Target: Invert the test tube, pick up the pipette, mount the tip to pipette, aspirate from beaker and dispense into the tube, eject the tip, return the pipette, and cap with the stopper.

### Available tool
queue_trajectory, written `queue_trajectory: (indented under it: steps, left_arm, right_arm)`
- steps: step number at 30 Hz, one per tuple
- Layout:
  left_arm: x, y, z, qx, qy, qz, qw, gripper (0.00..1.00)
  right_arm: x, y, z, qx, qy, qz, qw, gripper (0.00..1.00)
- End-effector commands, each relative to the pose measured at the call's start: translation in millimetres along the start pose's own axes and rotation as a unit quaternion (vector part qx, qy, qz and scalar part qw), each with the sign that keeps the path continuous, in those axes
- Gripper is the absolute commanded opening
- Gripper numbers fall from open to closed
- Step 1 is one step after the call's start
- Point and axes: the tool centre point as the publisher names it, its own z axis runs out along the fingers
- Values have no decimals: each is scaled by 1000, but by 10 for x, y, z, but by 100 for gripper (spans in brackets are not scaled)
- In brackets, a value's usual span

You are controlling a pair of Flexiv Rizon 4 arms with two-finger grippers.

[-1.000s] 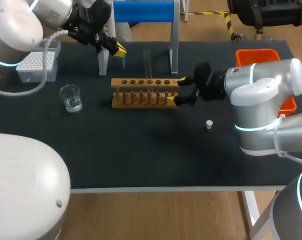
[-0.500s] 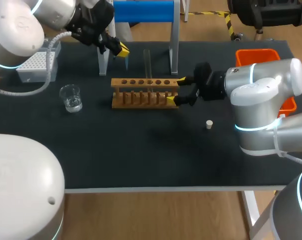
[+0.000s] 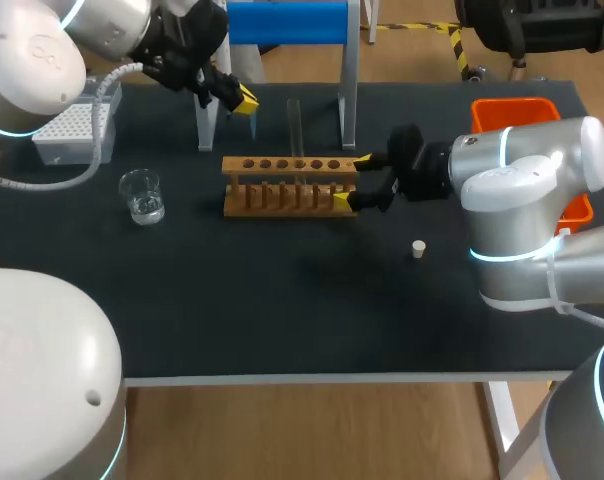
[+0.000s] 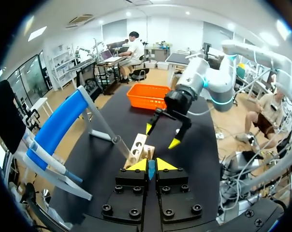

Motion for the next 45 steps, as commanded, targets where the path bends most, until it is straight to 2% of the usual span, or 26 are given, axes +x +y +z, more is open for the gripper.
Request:
queue_trajectory:
  steps: [1,4,8,13,18,24,36,45]
  left_arm:
    - [-4,-6,-7,-2,1,0,1000,0]
    - [-4,-6,-7,-2,1,0,1000,0]
    - [-4,-6,-7,-2,1,0,1000,0]
    - [-4,-6,-7,-2,1,0,1000,0]
    - [-4,-6,-7,-2,1,0,1000,0]
    - [-4,-6,-7,-2,1,0,1000,0]
    - [-4,-6,-7,-2,1,0,1000,0]
    - [-4,-6,-7,-2,1,0,1000,0]
  right_arm:
    - [-14,129,-288,-27,-4,13,1000,100]
    - [64,201,-494,-43,-1,14,999,100]
    - [201,268,-722,-64,28,19,997,100]
    - [438,330,-911,-88,91,4,992,100]
    - [673,440,-982,-122,174,-37,976,100]
    - [826,639,-891,-139,222,-73,962,100]
    - [954,1112,-571,-147,256,-124,947,100]
    - [1022,1338,-256,-157,270,-120,942,100]
